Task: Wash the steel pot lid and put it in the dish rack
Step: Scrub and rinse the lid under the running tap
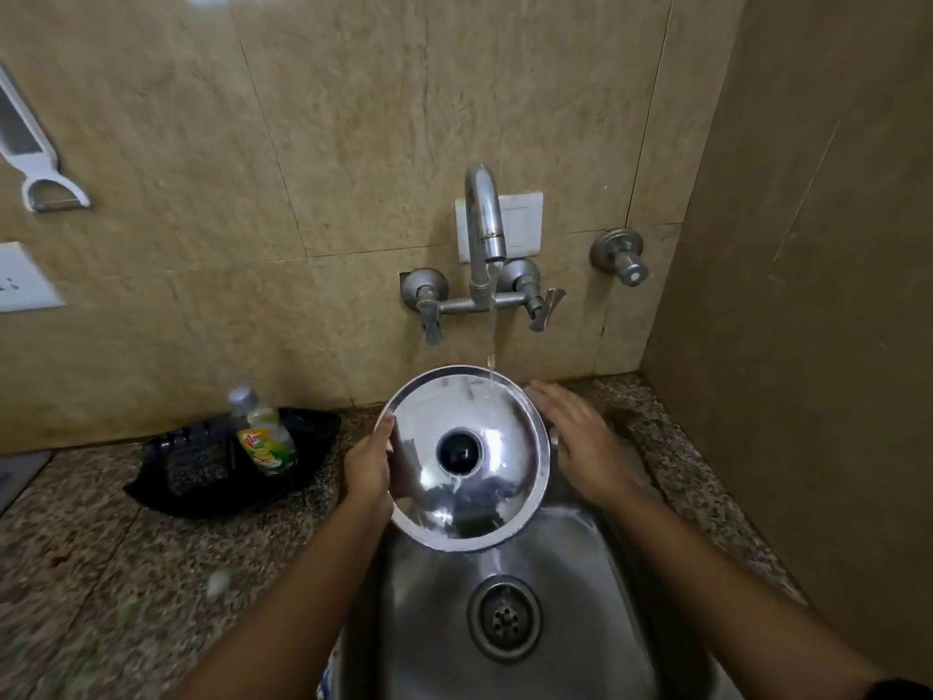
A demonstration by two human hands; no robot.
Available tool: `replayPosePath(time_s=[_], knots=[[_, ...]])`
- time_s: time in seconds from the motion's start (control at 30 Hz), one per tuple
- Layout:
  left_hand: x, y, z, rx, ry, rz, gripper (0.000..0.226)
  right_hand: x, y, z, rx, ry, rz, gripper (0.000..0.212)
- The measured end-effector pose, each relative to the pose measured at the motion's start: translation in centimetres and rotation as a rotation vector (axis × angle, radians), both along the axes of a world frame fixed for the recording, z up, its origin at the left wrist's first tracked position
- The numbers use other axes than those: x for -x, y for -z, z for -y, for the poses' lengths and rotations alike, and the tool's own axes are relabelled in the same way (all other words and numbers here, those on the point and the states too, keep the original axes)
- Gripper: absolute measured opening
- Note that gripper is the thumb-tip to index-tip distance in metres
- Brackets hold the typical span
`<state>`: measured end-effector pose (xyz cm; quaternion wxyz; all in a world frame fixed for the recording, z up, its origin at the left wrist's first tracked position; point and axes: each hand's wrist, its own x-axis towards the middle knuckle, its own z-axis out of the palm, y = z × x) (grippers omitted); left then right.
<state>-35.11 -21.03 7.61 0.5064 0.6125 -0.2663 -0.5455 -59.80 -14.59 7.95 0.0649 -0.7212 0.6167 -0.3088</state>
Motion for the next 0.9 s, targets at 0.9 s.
replayPosePath(time_s=[0.9], knots=[[2.2, -1.0, -1.1, -0.016, 0.055, 0.160, 0.042, 2.3, 4.4, -3.5, -0.013, -0.256, -0.530, 0.079]])
